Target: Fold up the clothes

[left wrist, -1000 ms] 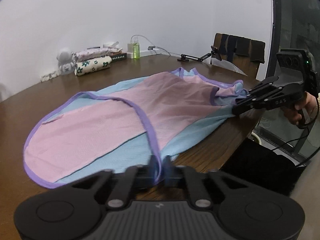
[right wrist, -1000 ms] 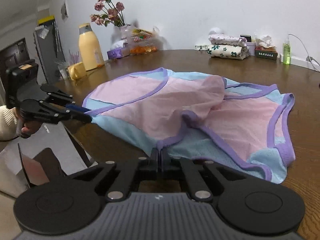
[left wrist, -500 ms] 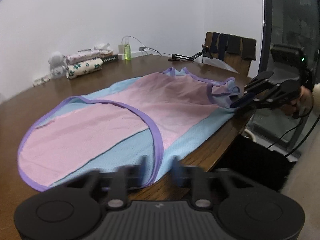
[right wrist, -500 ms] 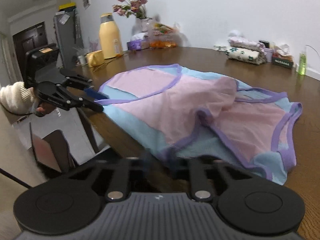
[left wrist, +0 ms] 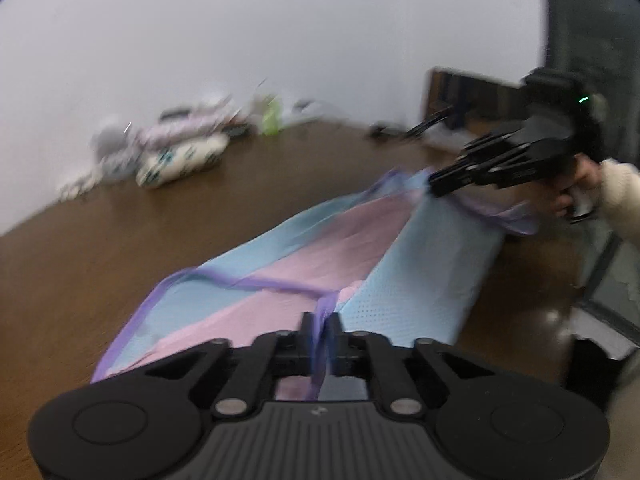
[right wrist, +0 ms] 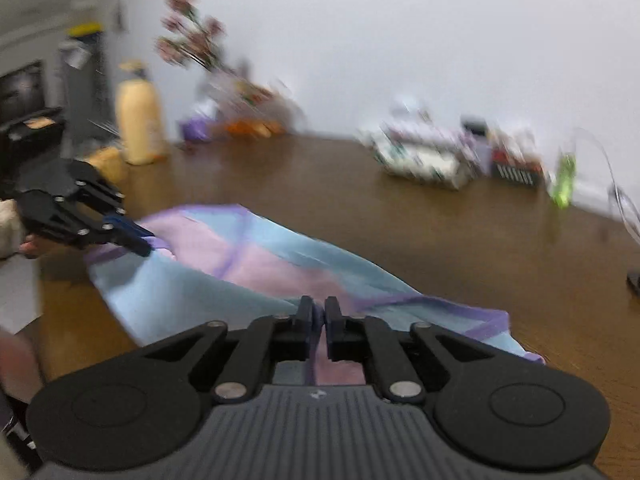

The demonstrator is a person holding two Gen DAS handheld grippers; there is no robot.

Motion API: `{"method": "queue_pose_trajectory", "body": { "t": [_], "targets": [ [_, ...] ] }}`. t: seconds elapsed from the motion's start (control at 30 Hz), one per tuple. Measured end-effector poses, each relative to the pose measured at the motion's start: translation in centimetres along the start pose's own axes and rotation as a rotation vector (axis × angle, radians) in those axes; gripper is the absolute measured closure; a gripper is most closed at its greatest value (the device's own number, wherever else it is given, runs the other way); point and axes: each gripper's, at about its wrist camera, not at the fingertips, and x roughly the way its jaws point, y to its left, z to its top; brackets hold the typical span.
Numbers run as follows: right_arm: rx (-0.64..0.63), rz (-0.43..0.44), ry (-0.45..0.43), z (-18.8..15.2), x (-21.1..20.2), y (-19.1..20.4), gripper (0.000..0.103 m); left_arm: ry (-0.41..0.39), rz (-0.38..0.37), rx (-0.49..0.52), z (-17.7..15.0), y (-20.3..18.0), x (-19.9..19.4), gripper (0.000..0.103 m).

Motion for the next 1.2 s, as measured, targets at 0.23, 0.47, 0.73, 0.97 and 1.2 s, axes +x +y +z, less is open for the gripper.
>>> {"method": "queue_pose_trajectory", "body": {
  "t": [0.23,0.47,0.73,0.97,1.2],
  "targets": [
    [0.105,0.077,0.000,-4.3,-8.1,-3.7,0.055,-0.042,0.100,-0.204,-4.9,2.9,-5.6,0.057],
    [0.114,0.081,0.048,-8.9,-8.6,-2.7,0.044,-0.026,0.153,-0.168,-6.5,1.3,-5.0,0.058],
    [-0.037,0.054,0.031,-9.0,-9.4,-2.2,0.046,-0.023,0.182,-0.149,-7.6,1.2,-4.0,0.058],
    [-0.225,0.141,0.075,-8.8,-8.3,-0.5,0.066,-0.008,0.211,-0.166,-7.2,2.0,-3.8,0.058],
    [0.065,0.287,0.014,-6.6,-8.2,-6.6,0.098,-0.005,0.218,-0.159,-7.1,2.1,-3.8,0.058]
  ]
}}
